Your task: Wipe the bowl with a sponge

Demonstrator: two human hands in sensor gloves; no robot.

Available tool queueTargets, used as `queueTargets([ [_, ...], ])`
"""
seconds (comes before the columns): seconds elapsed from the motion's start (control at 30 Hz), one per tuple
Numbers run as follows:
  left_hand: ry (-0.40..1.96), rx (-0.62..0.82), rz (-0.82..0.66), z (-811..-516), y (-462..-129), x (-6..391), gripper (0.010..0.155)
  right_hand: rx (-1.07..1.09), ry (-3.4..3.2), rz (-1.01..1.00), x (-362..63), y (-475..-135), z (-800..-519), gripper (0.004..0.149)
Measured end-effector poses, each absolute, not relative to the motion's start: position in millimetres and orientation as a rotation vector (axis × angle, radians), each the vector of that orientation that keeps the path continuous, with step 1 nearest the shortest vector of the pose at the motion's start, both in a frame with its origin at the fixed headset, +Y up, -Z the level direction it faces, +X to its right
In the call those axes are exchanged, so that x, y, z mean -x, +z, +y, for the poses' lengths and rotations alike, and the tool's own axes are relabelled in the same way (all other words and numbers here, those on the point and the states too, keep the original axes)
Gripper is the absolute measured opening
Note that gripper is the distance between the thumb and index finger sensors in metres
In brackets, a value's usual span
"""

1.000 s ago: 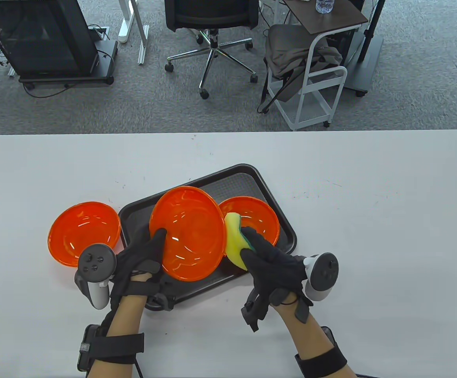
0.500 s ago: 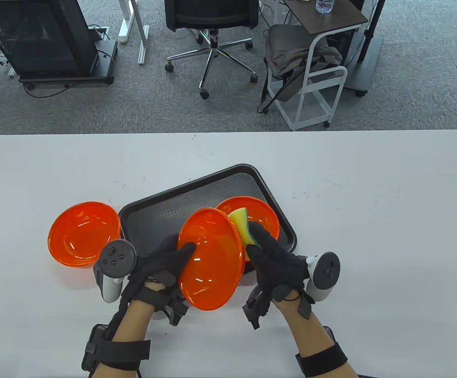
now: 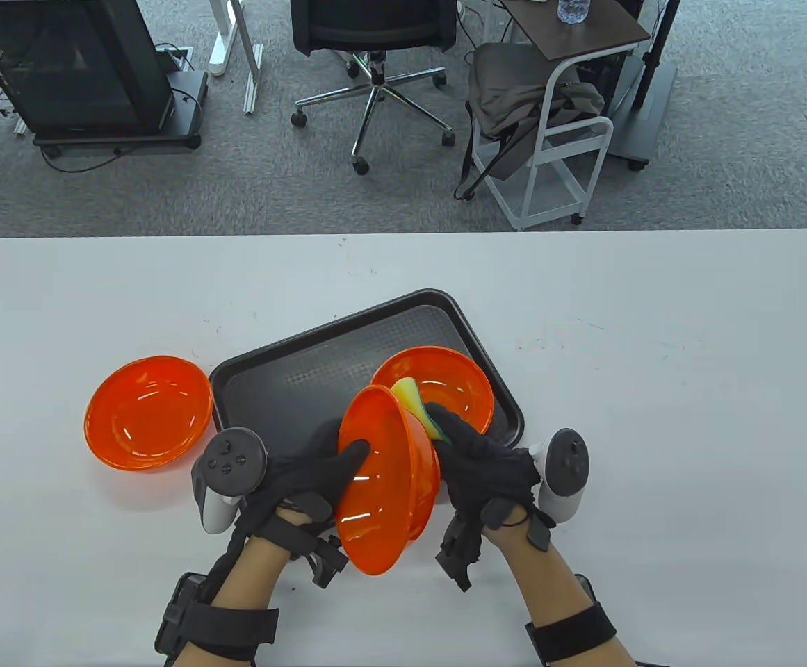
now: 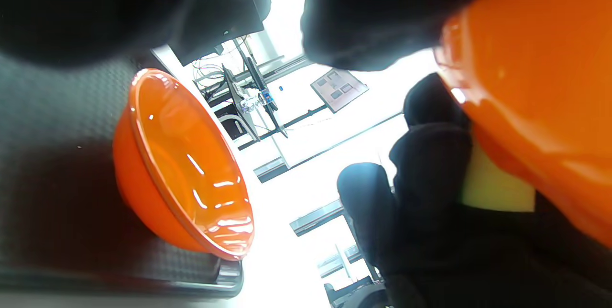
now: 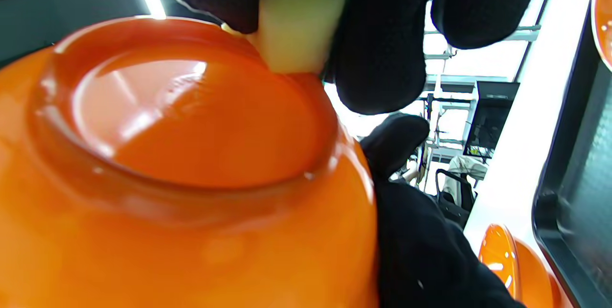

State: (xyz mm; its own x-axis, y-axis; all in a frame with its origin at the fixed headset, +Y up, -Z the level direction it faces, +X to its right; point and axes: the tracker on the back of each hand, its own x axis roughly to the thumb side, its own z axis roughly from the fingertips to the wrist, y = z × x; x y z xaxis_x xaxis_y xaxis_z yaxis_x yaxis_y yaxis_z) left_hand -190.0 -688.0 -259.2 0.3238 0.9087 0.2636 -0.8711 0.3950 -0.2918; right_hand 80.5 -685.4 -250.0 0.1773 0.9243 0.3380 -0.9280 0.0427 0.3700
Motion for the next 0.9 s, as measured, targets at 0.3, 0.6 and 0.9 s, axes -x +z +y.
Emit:
queueTargets([
  [0.3,1.262,0.057,-0.391,-688.8,-259.4,194.7,0.064,-0.612,1.421,0.113,-63.7,-246.9,-691.3,0.05],
  [0.6,1.303,-0.067,-0.218,-688.1,-262.9,220.3,0.061,-0.661,1.413,0.233,-43.1,-240.8,-693.6,0.053],
  [0.9,1.294,-0.134,-0.072,-689.5,-265.6,245.8,0.056,-0.649,1.374,0.183,-47.4,-239.9,-686.9,0.053],
])
